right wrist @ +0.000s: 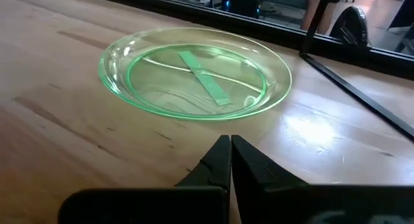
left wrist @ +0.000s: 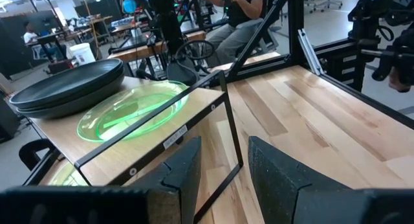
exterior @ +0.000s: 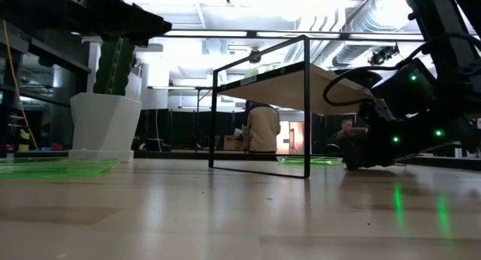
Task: Place and stack plates onto a shelf
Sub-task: Stack the top green plate on top of the other green plate on the shelf
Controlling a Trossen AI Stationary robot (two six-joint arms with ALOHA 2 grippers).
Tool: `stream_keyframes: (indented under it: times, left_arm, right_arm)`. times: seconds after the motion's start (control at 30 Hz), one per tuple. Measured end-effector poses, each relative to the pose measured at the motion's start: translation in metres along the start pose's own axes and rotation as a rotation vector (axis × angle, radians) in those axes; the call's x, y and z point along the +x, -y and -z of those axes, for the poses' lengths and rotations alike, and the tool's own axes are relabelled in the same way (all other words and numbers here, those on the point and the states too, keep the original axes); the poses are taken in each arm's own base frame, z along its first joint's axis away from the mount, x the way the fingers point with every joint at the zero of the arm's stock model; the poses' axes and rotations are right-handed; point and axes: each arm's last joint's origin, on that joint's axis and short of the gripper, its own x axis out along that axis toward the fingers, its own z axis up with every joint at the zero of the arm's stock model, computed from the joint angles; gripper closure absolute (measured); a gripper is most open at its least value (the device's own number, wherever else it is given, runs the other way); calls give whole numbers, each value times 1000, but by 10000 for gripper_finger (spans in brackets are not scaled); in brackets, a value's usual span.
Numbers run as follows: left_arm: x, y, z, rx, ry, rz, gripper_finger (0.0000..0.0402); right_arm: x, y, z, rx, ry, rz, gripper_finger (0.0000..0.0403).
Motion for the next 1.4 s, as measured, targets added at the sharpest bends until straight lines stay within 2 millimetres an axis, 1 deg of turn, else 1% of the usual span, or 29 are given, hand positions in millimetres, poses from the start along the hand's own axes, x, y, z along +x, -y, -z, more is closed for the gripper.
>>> stream_keyframes:
  times: [0.1,0.27,0.43,0.6,0.73,0.97,1.13,1.27,1.4]
  left_arm:
    - [0,0,-1,0,5,-1,286]
    - [0,0,-1,0,9,-2,286]
    - [0,0,-1,1,13,-3,286]
    - [0,0,-1,1,13,-3,286]
    - [0,0,-1,1,12,-3,286]
    - [0,0,0,0,-2,1,286]
    - [0,0,0,1,-3,1,286]
    - [0,0,0,1,-3,0,286]
    - [0,0,0,0,-3,0,286]
  right_arm:
    - [1,-4,-2,9,12,-5,403]
    - [7,-13,-8,-24,32,-6,403]
    - [18,-16,-14,-29,39,18,403]
    - [30,-20,-20,-50,25,-20,403]
    - [36,-20,-23,-50,25,-17,403]
    - [34,-22,-24,-72,34,-31,403]
    - [32,-24,-30,-60,82,-44,403]
    - [38,-22,-32,-55,85,7,403]
    - [45,-26,-31,-84,49,-4,403]
